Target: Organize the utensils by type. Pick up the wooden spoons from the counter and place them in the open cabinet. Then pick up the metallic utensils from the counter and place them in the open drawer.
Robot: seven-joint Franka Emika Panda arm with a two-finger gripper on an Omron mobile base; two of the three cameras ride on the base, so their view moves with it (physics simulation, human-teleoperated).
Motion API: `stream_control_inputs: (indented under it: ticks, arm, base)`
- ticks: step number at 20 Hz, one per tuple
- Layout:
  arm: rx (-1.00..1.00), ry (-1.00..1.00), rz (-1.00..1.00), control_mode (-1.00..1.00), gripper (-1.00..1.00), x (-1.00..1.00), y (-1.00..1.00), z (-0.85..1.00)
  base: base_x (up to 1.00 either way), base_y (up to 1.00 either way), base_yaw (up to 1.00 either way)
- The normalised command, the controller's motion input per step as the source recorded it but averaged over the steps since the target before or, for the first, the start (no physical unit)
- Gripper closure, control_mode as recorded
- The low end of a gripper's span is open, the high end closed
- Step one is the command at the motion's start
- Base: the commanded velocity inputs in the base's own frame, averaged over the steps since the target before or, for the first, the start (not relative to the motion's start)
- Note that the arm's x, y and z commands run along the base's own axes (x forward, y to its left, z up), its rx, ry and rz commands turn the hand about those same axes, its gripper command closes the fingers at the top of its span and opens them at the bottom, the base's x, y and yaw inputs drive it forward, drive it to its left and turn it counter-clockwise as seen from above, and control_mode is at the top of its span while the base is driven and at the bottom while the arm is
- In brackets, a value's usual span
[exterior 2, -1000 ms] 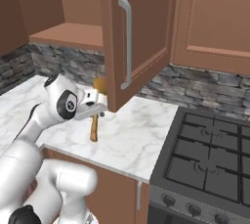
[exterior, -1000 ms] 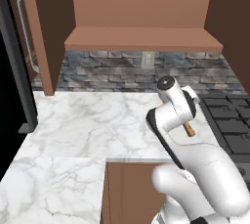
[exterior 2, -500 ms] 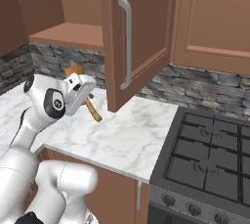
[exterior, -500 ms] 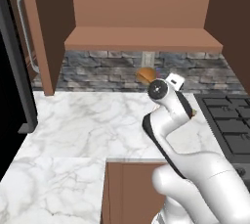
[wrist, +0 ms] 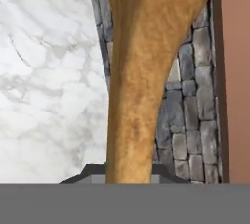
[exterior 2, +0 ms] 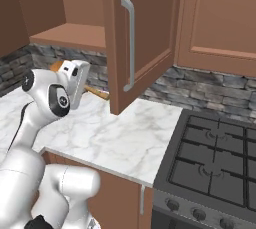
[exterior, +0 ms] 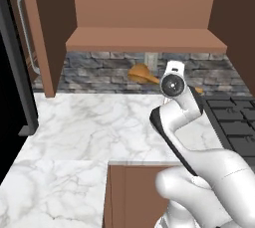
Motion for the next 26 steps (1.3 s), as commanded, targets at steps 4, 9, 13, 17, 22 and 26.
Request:
stream_control_inputs:
  ticks: [4, 9, 13, 17, 22, 26]
  arm:
    - [-0.15, 0.03, 0.00, -1.00, 1.00, 0.09, 0.19, 0.56]
    - [-0.14, 0.18, 0.00, -1.00, 1.00, 0.11, 0.13, 0.61]
    - [-0.06, 0.32, 0.00, -1.00, 1.00, 0.25, 0.01, 0.62]
    - [0.00, 0.29, 0.07, -1.00, 1.00, 0.34, 0.00, 0.56]
    - [-0.04, 0.18, 0.07, -1.00, 1.00, 0.32, 0.00, 0.50]
    - [-0.08, 0.07, 0.06, -1.00, 1.00, 0.16, 0.01, 0.36]
  base:
    - [0.00, 0.00, 0.00]
    - [0.00, 0.00, 0.00]
    - [0.00, 0.00, 0.00]
    - [0.00, 0.00, 0.00]
    - [0.00, 0.00, 0.00]
    - [0.00, 0.00, 0.00]
